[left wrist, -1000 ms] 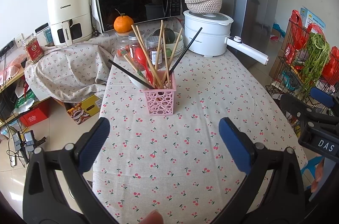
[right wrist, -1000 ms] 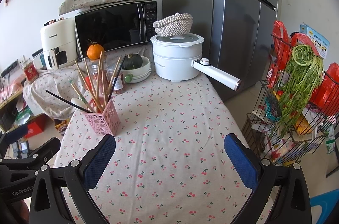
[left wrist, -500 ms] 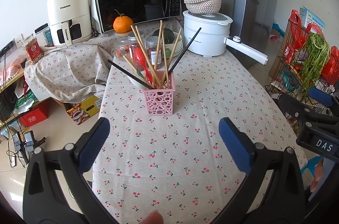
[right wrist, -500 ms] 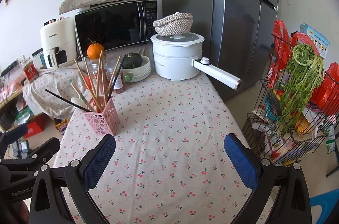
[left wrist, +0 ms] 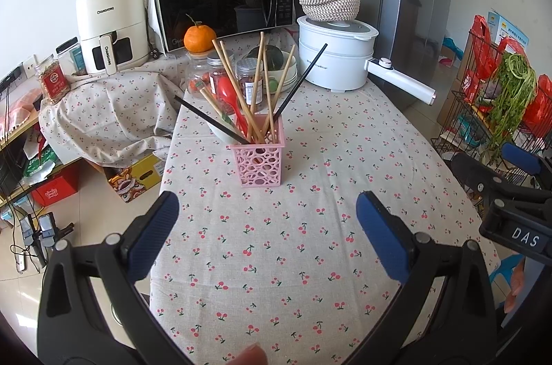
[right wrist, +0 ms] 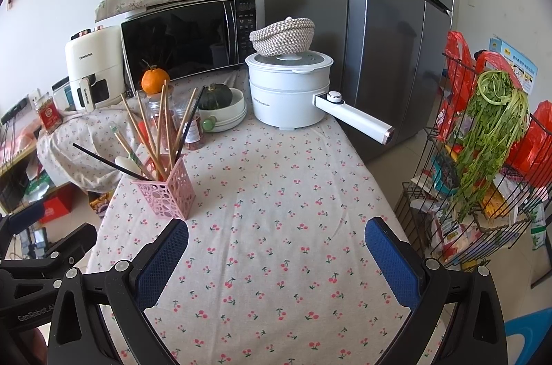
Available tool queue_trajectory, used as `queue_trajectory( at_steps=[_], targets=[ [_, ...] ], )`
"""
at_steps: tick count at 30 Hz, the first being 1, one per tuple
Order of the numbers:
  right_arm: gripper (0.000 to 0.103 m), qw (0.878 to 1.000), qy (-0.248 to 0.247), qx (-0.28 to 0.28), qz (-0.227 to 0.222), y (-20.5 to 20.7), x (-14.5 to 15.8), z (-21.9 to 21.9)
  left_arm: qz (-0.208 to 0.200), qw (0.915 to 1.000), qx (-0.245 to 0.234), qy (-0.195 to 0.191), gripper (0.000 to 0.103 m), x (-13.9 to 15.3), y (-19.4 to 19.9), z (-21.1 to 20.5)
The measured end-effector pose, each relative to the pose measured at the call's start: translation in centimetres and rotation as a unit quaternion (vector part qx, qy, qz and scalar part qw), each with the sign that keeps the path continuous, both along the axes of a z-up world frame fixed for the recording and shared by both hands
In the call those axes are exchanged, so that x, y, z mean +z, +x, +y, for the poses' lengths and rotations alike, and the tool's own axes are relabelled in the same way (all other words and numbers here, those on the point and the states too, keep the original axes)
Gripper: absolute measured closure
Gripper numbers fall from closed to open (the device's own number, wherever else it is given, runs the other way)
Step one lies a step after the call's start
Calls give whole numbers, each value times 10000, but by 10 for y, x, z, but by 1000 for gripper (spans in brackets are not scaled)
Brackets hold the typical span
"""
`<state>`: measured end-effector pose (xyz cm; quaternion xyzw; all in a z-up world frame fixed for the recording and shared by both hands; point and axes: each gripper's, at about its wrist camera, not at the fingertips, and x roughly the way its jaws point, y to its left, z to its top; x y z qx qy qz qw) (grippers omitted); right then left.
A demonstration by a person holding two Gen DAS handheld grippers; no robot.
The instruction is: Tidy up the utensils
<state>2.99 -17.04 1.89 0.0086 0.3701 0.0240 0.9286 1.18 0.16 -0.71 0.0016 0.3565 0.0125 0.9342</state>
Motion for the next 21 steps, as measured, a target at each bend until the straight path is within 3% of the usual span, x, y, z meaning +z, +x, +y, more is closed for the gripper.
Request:
queue_trajectory(
  at_steps=[21],
  targets=[
    [0,10000,7,15,43,-1,-4,0,18,10000,-55,-66,1,-4,-2,-1]
  ],
)
